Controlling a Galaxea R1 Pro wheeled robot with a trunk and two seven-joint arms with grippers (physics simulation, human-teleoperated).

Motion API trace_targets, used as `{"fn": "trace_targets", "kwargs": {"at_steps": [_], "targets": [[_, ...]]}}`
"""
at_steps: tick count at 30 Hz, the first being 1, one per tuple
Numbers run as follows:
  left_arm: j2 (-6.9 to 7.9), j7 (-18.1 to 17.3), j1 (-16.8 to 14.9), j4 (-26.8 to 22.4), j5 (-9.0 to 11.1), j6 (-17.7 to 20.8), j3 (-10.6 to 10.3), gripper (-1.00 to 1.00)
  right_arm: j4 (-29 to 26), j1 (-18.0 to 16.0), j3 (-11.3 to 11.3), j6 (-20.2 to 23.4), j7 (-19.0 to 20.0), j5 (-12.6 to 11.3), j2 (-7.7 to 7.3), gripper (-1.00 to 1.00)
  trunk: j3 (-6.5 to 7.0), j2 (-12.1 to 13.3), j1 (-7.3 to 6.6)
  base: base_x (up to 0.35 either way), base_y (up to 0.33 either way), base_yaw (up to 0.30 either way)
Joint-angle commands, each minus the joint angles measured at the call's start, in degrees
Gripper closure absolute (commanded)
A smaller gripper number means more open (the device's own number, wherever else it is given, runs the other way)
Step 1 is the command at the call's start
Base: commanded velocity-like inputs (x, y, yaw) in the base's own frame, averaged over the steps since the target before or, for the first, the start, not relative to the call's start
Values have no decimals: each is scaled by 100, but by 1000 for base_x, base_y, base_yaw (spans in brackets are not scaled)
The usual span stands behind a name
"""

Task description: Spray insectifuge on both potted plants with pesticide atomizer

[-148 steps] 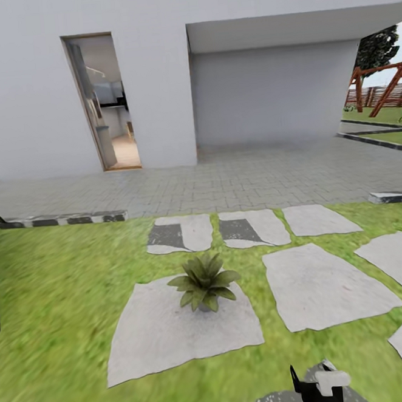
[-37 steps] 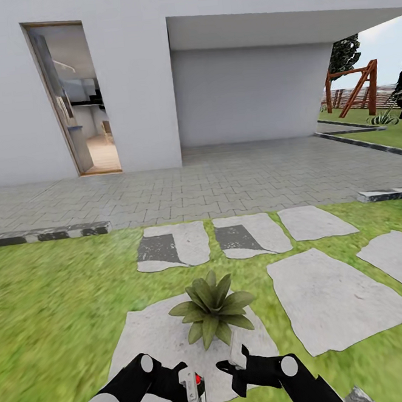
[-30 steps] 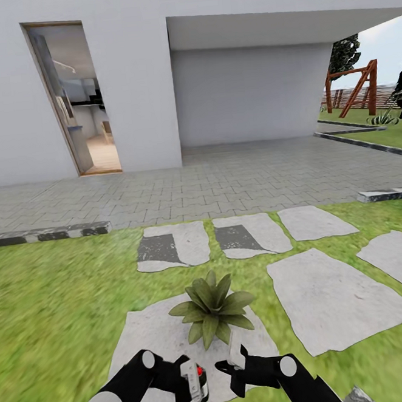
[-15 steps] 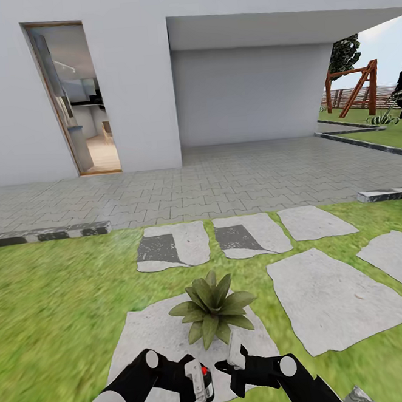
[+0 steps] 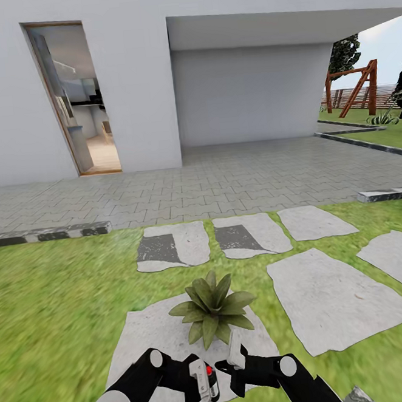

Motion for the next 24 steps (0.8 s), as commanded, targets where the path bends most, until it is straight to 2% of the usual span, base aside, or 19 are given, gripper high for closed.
{"fn": "trace_targets", "kwargs": {"at_steps": [1,10,24], "targets": [[-3,-8,-1,-9,-41,-31,3,100,-6,-2,-7,-30,2,50,2,100,-5,-2,-1,0,0,0],[-10,-8,-3,-9,55,-31,-2,100,-6,-2,-7,-30,2,50,2,100,-5,-2,-1,0,0,0],[-52,-7,-10,-11,63,-31,5,100,-6,-2,-7,-30,2,50,2,100,-5,-2,-1,0,0,0]]}}
